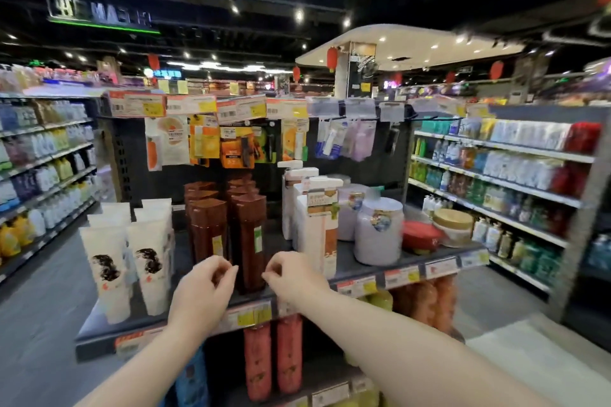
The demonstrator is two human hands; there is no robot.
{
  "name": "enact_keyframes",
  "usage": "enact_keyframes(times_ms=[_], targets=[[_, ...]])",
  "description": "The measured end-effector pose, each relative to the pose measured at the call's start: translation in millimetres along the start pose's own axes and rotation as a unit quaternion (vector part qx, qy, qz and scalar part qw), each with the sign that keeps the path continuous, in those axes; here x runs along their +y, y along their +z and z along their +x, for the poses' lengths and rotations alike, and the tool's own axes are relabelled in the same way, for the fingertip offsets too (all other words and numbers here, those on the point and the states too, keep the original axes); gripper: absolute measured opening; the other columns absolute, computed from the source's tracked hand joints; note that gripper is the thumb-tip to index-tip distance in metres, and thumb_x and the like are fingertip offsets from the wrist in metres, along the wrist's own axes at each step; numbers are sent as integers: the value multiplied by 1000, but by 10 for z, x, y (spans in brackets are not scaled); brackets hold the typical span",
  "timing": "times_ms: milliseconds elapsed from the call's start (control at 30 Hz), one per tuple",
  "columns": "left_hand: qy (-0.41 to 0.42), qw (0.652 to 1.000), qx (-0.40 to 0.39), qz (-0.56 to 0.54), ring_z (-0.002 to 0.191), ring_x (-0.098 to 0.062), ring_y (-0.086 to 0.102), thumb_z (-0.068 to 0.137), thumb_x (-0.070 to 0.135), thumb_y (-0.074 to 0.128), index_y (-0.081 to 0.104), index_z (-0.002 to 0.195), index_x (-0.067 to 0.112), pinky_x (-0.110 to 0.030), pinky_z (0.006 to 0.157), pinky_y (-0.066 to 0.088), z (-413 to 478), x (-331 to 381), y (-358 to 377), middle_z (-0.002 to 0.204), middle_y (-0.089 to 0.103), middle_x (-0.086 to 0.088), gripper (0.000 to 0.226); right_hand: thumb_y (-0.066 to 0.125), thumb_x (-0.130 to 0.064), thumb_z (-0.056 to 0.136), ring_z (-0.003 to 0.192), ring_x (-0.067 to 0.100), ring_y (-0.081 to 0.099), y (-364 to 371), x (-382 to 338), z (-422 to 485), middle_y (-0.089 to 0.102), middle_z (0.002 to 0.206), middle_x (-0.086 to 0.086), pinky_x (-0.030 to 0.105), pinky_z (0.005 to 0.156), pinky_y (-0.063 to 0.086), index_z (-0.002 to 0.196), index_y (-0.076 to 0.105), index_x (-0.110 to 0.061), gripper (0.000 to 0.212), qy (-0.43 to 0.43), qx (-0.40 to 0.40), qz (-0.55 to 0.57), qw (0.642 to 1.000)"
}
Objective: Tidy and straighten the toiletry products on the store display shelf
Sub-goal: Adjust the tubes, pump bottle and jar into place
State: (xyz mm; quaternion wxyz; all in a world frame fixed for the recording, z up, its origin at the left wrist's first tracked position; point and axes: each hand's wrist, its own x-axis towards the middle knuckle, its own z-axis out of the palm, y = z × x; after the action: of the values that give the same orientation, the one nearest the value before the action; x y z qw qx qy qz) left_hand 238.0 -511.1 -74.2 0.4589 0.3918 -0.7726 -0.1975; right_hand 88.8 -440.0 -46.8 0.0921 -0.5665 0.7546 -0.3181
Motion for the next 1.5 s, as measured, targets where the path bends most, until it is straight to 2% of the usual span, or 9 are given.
enact_keyframes(times_ms=[167, 300, 400, 600, 733, 933, 1167, 1300, 1500], targets=[[-23, 999, -44, -10, 57, -10, 54, 85, 29, 62, 55, 62, 28, -30, 55, 43, -31, 435, 431, 56, 57, 6, 24, 53, -36, 87, 96, 24, 59, -499, 525, -110, 66, 102, 1, 30, 73, 46, 89, 64, -22, 17, 21, 36, -42, 998], [-77, 995, -58, -21, 72, -12, 57, 79, 27, 68, 52, 78, 27, -33, 69, 49, -28, 785, 893, 82, 61, 3, 16, 53, -36, 87, 95, 18, 59, -937, 1103, -125, 66, 100, -3, 28, 73, 46, 88, 64, -25, 15, 36, 43, -54, 997], [-137, 989, -44, -37, 88, -18, 57, 73, 29, 72, 51, 99, 23, -33, 79, 47, -20, 1008, 1193, 102, 58, -2, 34, 56, -36, 86, 88, 19, 57, -1254, 1527, -129, 64, 91, -2, 27, 69, 43, 80, 60, -21, 16, 46, 38, -80, 995], [-219, 976, -10, -23, 119, -29, 47, 63, 32, 82, 40, 131, 10, -44, 100, 42, 223, 1335, 1426, 130, 48, -14, 83, 57, -32, 82, 92, 20, 59, -1737, 2056, 126, 65, 97, -1, 32, 75, 50, 91, 63, -20, 15, 32, 26, -92, 995], [-249, 968, 20, -5, 130, -31, 38, 62, 31, 83, 23, 143, 9, -43, 104, 36, 392, 1433, 1471, 143, 37, -15, 103, 62, -38, 81, 102, 20, 58, -1833, 2275, 348, 52, 119, 0, 33, 76, 49, 121, 51, -24, 43, 36, 15, -70, 997], [-267, 962, 5, -57, 126, -29, 44, 60, 26, 84, 19, 144, 12, -46, 105, 38, 552, 1319, 1590, 140, 44, -12, 108, 67, -47, 76, 118, 28, 49, -1796, 2380, 635, 28, 144, 5, 36, 87, 46, 136, 29, -21, 76, 45, -7, -87, 995], [-286, 954, -20, -91, 123, -28, 47, 60, 28, 84, 17, 145, 22, -42, 103, 39, 589, 1016, 1693, 136, 49, -8, 109, 73, -47, 72, 113, 27, 53, -1694, 2343, 810, 25, 145, 7, 34, 82, 47, 140, 17, -25, 91, 31, -1, -32, 999], [-269, 959, -7, -90, 112, -23, 54, 58, 29, 84, 36, 135, 26, -38, 95, 45, 562, 967, 1751, 123, 59, -1, 91, 66, -46, 78, 118, 29, 50, -1647, 2321, 859, 20, 150, 8, 33, 89, 45, 145, 16, -31, 85, 18, -21, -67, 997], [-251, 965, -16, -77, 103, -21, 56, 56, 32, 82, 40, 128, 28, -34, 89, 47, 543, 1007, 1850, 115, 61, 2, 83, 67, -44, 79, 117, 27, 50, -1632, 2325, 862, 39, 139, 4, 34, 90, 43, 143, 25, -30, 78, 10, 3, -51, 999]])
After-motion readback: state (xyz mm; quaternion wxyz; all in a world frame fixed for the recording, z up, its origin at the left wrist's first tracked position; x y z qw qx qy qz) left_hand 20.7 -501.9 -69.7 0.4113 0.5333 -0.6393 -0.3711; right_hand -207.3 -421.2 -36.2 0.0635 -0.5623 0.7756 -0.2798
